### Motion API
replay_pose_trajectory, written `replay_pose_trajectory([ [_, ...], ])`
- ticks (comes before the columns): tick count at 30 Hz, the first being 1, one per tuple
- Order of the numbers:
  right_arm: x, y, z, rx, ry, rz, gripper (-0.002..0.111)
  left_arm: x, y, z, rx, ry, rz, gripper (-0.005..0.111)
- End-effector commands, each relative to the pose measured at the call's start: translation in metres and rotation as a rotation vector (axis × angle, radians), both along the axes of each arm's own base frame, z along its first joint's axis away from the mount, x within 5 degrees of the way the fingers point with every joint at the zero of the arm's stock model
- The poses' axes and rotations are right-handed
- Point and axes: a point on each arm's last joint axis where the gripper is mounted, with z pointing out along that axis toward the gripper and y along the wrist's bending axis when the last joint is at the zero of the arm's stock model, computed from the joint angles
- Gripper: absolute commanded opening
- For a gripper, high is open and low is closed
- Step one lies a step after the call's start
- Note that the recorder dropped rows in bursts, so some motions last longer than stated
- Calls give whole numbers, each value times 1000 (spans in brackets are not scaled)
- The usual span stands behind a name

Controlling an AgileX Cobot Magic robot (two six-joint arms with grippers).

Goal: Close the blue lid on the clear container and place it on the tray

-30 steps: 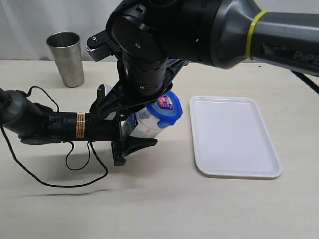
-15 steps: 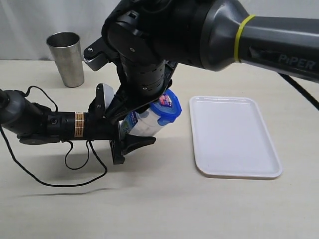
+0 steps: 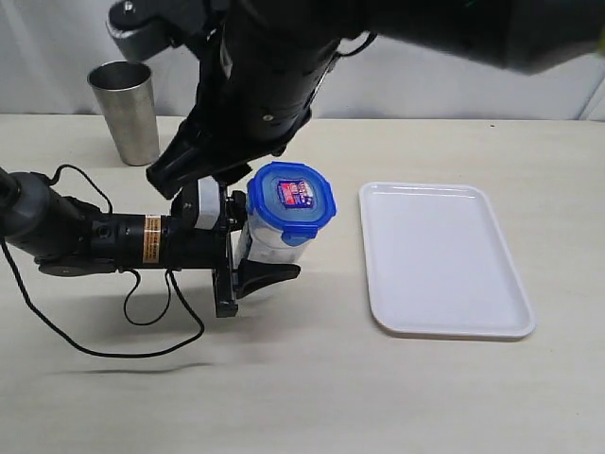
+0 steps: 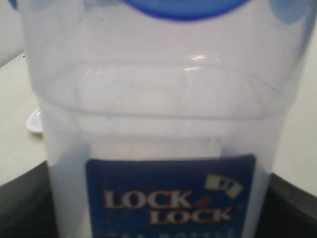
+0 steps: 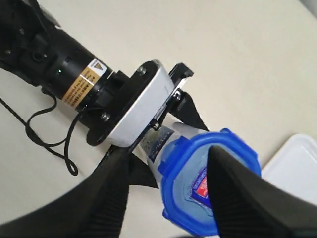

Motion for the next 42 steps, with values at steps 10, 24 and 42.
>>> replay_pose_trajectory([
  [10, -58, -82, 35, 56, -146, 5, 5, 2, -2, 7, -54, -23, 7, 0],
  [24, -159, -201, 43, 451, -347, -20, 5, 2, -2, 7, -53, -21, 5, 0],
  [42, -240, -279, -38, 983, -729, 166, 5, 3, -2, 8, -62, -17, 26, 0],
])
